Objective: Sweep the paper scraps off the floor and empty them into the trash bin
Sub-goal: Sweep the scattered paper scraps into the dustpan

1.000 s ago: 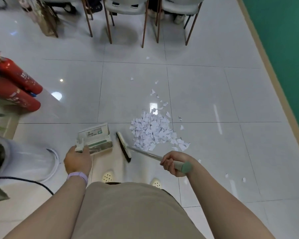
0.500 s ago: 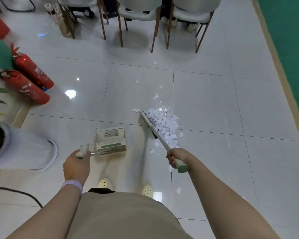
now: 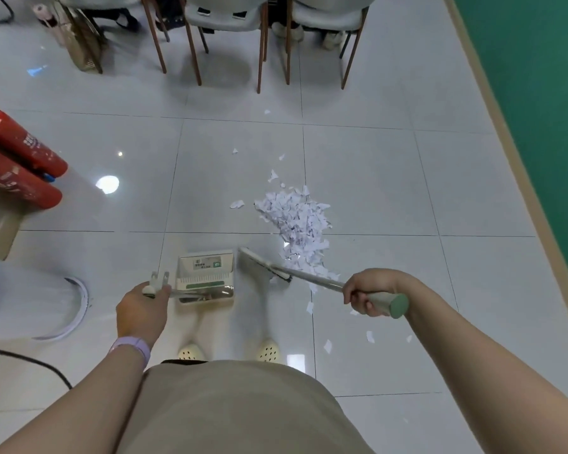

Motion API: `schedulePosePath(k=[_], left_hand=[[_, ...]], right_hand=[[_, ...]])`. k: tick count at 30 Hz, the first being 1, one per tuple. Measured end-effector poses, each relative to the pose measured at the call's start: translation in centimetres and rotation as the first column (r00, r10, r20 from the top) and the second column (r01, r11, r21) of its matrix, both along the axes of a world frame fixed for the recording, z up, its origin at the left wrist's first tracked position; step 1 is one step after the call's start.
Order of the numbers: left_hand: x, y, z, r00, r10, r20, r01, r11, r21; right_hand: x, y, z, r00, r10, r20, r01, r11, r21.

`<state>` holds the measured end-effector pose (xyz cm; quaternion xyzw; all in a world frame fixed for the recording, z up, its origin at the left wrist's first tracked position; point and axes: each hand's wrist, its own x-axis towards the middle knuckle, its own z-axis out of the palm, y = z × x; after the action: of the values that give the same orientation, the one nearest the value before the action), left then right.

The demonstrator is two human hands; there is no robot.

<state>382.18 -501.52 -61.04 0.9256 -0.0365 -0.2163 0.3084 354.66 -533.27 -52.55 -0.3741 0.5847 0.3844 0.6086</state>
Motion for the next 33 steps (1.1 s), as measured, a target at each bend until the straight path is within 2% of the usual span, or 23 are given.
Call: schedulePosePath(k=[4,8,11,16,19,21,25,30,33], left_hand=[[-0.9,-0.3,0.0,0.999,-0.041,-0.028,0.041,0.999,0.010],[-1.8,0.1,-0.2,0.998,-0.057,-0.021,0.058,0.998,0.023],[-2.0,0.8,-0.4,0.998,-0.066,-0.022,0.066,0.997,0.039],[-2.5,1.8,0.2,0.984,-0.179,-0.019,0.180,0.983,0.032],[-3.3,2.0,0.3,0.973,-0.229,-0.030,0.230,0.972,0.039],[-4.2,1.1,0.0,0.963,-0.265,-0.040,0.267,0.963,0.037],[-6.4,-2.1,-0.7,0.900,-0.432,-0.055,0.435,0.896,0.083],[-7.7,-7.0,-1.6,0.808,-0.587,-0.057,0.589,0.803,0.091],[-9.5,-9.6,-1.8,0.771,-0.635,-0.051,0.637,0.768,0.061]], right_hand=[[-0.4,-1.4,-1.7,0.994,0.074,-0.081,-0.063,0.989,0.132],[-1.0,-2.1,-3.0,0.994,0.076,-0.078,-0.066,0.990,0.121],[-1.2,-1.5,-4.6,1.000,0.007,-0.030,-0.005,0.999,0.039],[-0.7,1.0,-6.8,0.986,-0.136,0.096,0.147,0.982,-0.119],[-3.8,1.3,-6.6,0.944,-0.296,0.142,0.312,0.945,-0.102],[-7.1,1.5,-6.5,0.881,-0.445,0.159,0.454,0.891,-0.020],[-13.1,3.5,-5.2,0.646,-0.746,0.162,0.731,0.666,0.150],[-18.3,8.8,-3.6,0.565,-0.799,0.209,0.820,0.572,-0.028],[-20.7,12.4,-3.0,0.472,-0.850,0.234,0.882,0.453,-0.133]])
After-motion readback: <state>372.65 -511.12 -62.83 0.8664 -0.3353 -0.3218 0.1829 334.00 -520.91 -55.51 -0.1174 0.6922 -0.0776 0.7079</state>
